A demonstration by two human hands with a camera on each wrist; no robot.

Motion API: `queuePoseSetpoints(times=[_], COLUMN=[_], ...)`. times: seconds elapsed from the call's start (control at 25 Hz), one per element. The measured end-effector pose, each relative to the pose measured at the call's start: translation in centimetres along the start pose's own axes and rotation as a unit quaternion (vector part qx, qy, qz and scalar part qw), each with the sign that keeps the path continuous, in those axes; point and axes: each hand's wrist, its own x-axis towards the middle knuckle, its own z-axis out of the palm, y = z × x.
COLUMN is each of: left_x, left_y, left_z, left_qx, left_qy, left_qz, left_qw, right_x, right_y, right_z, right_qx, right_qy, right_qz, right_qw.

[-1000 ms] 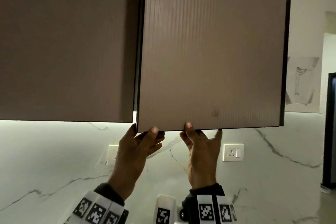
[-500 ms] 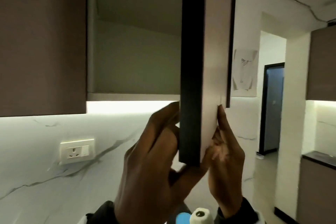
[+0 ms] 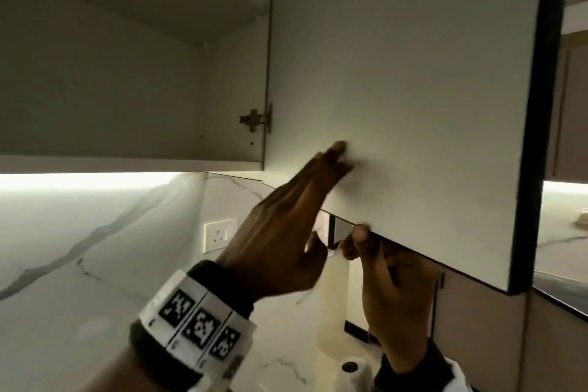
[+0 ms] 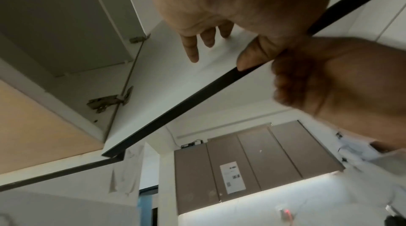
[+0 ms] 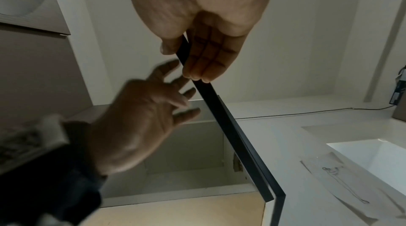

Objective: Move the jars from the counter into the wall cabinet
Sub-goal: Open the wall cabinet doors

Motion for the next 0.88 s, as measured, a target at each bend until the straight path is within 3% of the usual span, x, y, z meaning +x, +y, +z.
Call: queuePoseSetpoints(times=[0.08,0.12,0.24,0.28,0.32,0.4,0.52,0.64,0.72,0.88], left_x=[1.9,2.8,4.5,4.9,5.1,5.4,6.2,7.2,8.0,9.5], left_y=[-2.3,-3.3,-4.5,-4.7,-4.8,-4.6,-4.2,-4.0,-4.1,-4.5], left_z=[2.5,3.7,5.8,6.5,7.1,8.5,10.2,11.5,12.6,14.7], left_qx=[0.057,0.078,0.091,0.096,0.103,0.112,0.104,0.153,0.187,0.226], left_qy=[0.000,0.009,0.043,0.056,0.069,0.087,0.090,0.102,0.092,0.079], left_qz=[-0.007,-0.004,0.000,-0.002,-0.009,-0.010,-0.015,-0.022,-0.030,-0.043], left_qw=[0.998,0.997,0.995,0.994,0.992,0.990,0.990,0.983,0.978,0.970], right_x=[0.4,0.2,-1.7,-2.4,-2.6,-1.4,3.3,7.5,9.0,11.2], right_y=[-0.8,-1.0,-1.0,-1.5,-2.2,-3.2,-4.0,-2.2,-0.5,2.6], right_z=[-1.4,-1.9,-3.2,-3.6,-4.0,-4.7,-5.7,-6.7,-7.4,-9.3], right_qx=[0.007,0.004,-0.065,-0.142,-0.215,-0.311,-0.408,-0.620,-0.702,-0.738], right_qy=[0.002,-0.008,-0.185,-0.250,-0.263,-0.203,-0.108,-0.105,-0.133,-0.137], right_qz=[-0.011,0.017,0.150,0.114,0.030,-0.160,-0.283,-0.272,-0.227,-0.212], right_qw=[1.000,1.000,0.969,0.951,0.940,0.915,0.861,0.729,0.661,0.626])
